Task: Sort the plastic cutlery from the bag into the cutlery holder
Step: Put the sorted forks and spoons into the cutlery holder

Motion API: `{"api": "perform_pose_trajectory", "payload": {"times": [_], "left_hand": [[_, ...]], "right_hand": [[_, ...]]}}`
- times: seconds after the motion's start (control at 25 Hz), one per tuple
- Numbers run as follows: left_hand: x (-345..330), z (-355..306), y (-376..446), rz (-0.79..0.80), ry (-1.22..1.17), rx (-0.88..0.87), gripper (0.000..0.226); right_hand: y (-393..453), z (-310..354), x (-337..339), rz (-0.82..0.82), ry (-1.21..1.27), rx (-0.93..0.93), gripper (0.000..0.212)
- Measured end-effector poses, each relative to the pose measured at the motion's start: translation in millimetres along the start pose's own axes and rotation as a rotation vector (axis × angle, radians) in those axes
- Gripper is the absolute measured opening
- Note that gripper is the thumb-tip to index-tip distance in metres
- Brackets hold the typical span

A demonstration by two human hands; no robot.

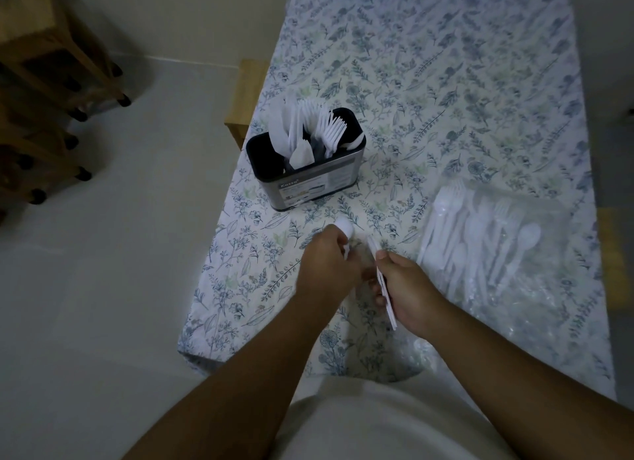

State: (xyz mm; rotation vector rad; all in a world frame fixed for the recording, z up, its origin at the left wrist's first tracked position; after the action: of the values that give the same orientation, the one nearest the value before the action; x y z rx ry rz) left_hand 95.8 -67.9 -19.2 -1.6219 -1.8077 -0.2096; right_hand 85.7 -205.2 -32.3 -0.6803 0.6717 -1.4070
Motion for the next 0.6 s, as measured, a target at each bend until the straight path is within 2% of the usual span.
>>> {"api": "perform_pose_trajectory", "payload": {"times": [0.08, 0.24, 0.36, 0.44, 0.52, 0.6], "left_hand": [[-8, 7, 4, 0.059, 0.083, 0.034, 0.026], [-11, 10, 5, 0.100, 0.109, 0.022, 0.026], [-5, 7, -5, 0.176, -0.284, 0.155, 0.033], [-7, 1, -21, 0.271, -0.582, 0.200, 0.037], [-10, -2, -31, 0.307, -0.663, 0.129, 0.041], [-9, -4, -34, 0.295, -0.625, 0.051, 0.043]], "right_hand": [[2, -1, 7, -0.051, 0.027, 0.038, 0.022], [8, -1, 20, -0.133, -0.023, 0.091, 0.040], [6, 3, 21, -0.151, 0.013, 0.107, 0.036], [2, 5, 17, -0.085, 0.068, 0.102, 0.032], [1, 4, 12, -0.017, 0.138, 0.083, 0.031], [3, 4, 9, 0.004, 0.188, 0.071, 0.033]]}}
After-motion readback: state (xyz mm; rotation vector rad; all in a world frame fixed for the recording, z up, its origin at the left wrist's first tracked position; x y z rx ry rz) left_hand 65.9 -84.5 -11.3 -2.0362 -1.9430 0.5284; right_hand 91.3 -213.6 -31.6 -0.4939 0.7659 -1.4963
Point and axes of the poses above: each hand's wrist, its own y-axis towards the middle knuckle, its own x-axis out of the back of the hand, z = x × y, the point moved 2 cm from there along y, towards the middle knuckle, and after that the axes turned 3 degrees about -y, right-handed, at the moved point
